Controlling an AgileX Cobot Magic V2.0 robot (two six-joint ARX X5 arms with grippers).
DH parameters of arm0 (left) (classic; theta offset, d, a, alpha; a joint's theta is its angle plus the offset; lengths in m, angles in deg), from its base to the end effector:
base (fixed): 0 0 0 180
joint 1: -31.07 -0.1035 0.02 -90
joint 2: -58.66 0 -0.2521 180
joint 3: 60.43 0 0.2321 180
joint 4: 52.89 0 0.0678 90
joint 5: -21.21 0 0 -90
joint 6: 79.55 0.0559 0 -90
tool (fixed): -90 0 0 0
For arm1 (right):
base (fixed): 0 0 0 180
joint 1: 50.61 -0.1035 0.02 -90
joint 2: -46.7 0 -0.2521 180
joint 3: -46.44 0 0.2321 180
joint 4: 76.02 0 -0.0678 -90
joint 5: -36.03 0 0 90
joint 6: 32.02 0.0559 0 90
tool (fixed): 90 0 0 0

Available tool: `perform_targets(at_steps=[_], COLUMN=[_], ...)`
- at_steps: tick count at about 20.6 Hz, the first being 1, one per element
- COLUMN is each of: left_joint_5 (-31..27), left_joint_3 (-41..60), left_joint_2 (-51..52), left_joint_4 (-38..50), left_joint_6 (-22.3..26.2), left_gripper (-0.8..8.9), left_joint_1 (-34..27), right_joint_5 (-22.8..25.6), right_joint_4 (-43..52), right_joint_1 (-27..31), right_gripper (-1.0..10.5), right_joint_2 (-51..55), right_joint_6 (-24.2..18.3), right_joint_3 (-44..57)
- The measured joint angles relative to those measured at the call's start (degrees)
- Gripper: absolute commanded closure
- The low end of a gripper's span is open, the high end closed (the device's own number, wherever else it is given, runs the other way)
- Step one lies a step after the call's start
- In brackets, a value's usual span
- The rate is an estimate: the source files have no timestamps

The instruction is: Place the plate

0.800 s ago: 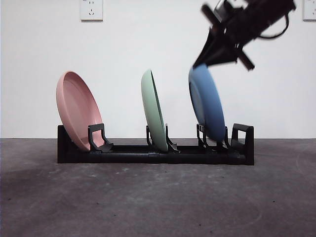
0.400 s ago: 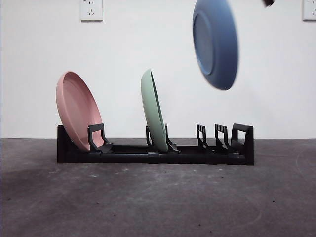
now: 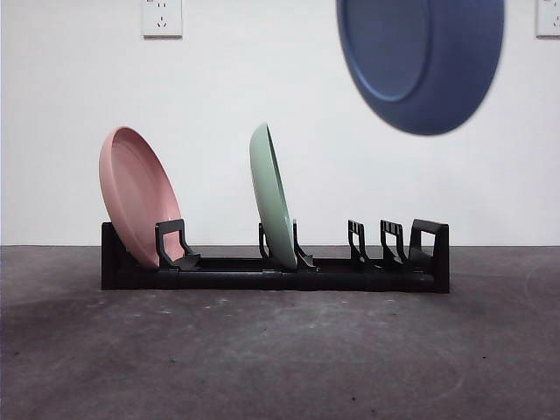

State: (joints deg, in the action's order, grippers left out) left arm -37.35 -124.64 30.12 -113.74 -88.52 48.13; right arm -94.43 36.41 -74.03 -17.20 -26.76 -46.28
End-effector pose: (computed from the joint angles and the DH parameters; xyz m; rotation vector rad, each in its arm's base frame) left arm 0.0790 -0.0548 0.3101 -0.2013 0.5137 -0.7962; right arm 0.1677 0.1122 0.3727 0.1843 0.7528 1.0381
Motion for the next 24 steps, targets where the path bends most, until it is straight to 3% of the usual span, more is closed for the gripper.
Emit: perform_targets(at_steps=[6, 10, 13, 16, 24], left_joint_5=[0.0, 0.0, 0.0, 0.0, 0.0], left_joint_3=[0.0, 0.0, 0.0, 0.0, 0.0], left_joint_2=[0.0, 0.0, 0.0, 0.0, 0.0], left_joint_4=[0.0, 0.0, 0.0, 0.0, 0.0], left_joint_6=[0.0, 0.0, 0.0, 0.0, 0.0], left_gripper=[2.87, 2.87, 2.87, 2.87, 2.87], left_joint_1=[0.0, 0.0, 0.0, 0.0, 0.0], right_joint_5=[11.0, 26.4, 36.9, 43.4, 59.9], right_joint_4=[-0.7, 0.0, 2.7, 6.4, 11.1], right_joint_1=[-12.8, -24.9, -34.6, -41.5, -51.6], right_gripper=[9.4, 9.4, 9.4, 9.4, 9.4], right_joint_2=[8.3, 7.5, 3.4, -3.1, -22.2], right_joint_6=[-0.5, 1.4, 3.3, 4.1, 4.2], right_joint_3=[11.9, 17.1, 18.0, 18.0, 18.0])
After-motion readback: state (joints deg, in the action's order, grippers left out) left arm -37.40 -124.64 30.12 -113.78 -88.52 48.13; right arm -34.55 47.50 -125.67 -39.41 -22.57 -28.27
